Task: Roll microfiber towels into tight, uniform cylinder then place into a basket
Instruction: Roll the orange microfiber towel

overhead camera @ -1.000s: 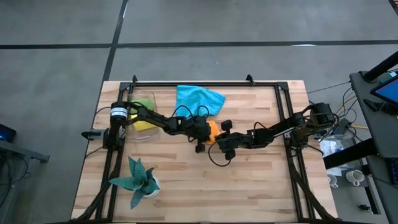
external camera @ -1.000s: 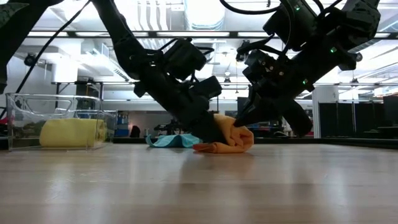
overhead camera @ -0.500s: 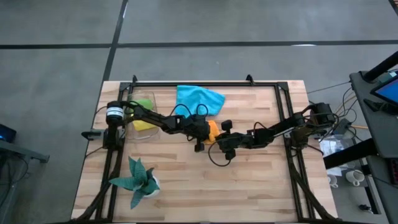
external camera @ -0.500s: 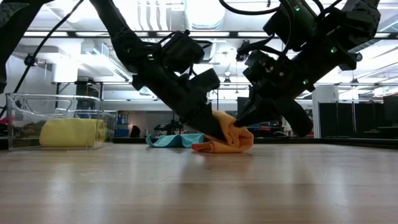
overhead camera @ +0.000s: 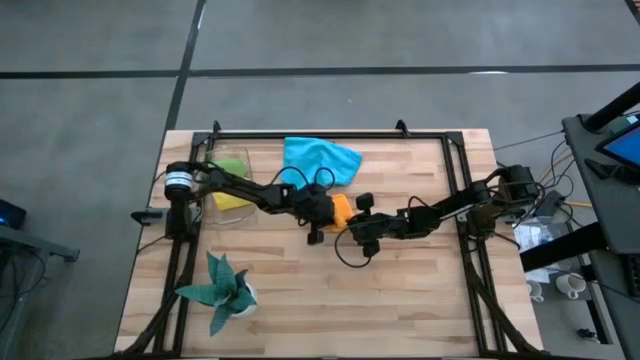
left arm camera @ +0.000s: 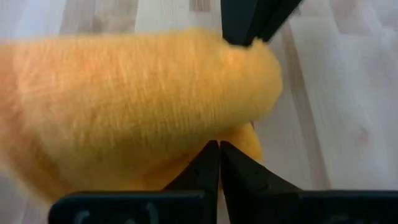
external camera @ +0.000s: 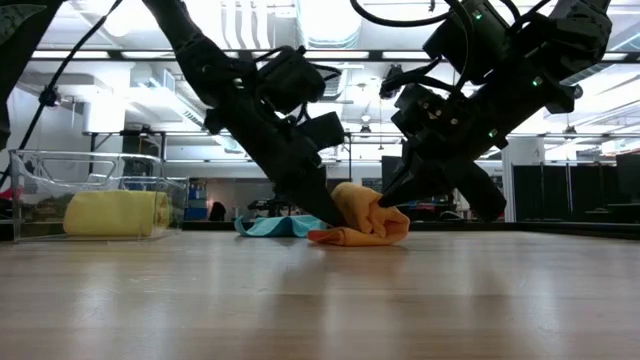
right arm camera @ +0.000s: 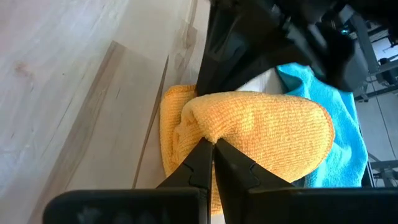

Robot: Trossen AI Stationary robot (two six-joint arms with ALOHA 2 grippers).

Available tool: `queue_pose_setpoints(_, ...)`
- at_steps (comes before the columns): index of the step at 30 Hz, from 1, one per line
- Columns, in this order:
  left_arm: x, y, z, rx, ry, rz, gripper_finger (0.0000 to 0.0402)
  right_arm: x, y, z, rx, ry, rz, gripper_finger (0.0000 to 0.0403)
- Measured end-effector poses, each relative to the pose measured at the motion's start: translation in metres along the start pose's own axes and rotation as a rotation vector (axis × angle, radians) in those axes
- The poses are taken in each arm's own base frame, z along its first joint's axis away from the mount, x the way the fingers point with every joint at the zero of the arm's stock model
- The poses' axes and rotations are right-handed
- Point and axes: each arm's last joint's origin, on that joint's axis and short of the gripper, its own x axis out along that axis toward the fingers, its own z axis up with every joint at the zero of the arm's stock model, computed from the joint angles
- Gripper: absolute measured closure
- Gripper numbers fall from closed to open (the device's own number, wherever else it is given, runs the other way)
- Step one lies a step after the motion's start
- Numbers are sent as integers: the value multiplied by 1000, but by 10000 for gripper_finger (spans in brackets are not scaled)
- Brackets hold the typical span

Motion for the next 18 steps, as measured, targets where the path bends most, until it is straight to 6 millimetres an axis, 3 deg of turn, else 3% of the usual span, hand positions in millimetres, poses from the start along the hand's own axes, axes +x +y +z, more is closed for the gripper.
queue_pose_setpoints(9, -23, -1, 7, -1, 19, 56, 402, 0, 0, 0, 3, 1, 1, 394)
queue_pose_setpoints(18, -15, 13, 4, -9, -1, 117, 402, 0, 0, 0, 5, 4, 2, 394)
